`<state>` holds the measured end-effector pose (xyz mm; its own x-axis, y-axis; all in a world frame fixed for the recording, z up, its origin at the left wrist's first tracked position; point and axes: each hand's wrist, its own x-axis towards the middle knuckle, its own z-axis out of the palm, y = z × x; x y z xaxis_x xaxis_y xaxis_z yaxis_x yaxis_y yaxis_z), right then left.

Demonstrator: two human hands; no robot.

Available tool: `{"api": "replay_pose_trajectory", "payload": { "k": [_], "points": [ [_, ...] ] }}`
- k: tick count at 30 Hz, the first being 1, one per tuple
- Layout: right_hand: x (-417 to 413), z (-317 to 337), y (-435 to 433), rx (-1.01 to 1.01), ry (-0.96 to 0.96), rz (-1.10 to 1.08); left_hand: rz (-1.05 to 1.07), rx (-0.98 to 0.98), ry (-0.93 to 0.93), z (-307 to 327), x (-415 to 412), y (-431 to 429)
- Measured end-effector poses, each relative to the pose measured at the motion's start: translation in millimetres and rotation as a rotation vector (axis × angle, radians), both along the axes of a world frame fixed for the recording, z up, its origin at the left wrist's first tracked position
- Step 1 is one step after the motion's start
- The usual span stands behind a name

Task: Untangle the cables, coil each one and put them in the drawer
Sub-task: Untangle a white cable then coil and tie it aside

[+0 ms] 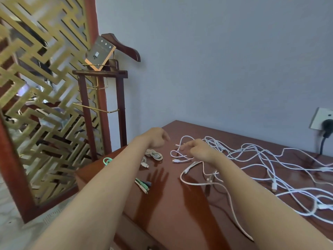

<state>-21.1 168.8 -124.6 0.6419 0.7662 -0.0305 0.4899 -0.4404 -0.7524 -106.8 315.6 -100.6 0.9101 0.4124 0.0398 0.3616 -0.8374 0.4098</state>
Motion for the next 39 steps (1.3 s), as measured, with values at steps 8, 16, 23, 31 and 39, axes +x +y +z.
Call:
{"api": "replay_pose_trajectory", "payload": {
  "k": [8,16,23,31,39],
  "points": [
    [-9,18,-46,-0.315,-0.063,0.162,-0.29,0.035,0.307,5,0,-43],
    [-24,1,-58,-0.535,-0.417,0.161,-0.359,0.034,0.474,-12,1,-67],
    [-12,24,-87,-0.1,-0.353,-0.006,-0.368,-0.079,0.169,6,9,-68],
    [3,47,-130,0.388,-0.061,-0.199,-0.397,-0.358,-0.264,30,30,-105],
    [13,67,-186,0.598,0.062,-0.408,-0.526,-0.953,-0.38,51,50,-175]
  ]
}}
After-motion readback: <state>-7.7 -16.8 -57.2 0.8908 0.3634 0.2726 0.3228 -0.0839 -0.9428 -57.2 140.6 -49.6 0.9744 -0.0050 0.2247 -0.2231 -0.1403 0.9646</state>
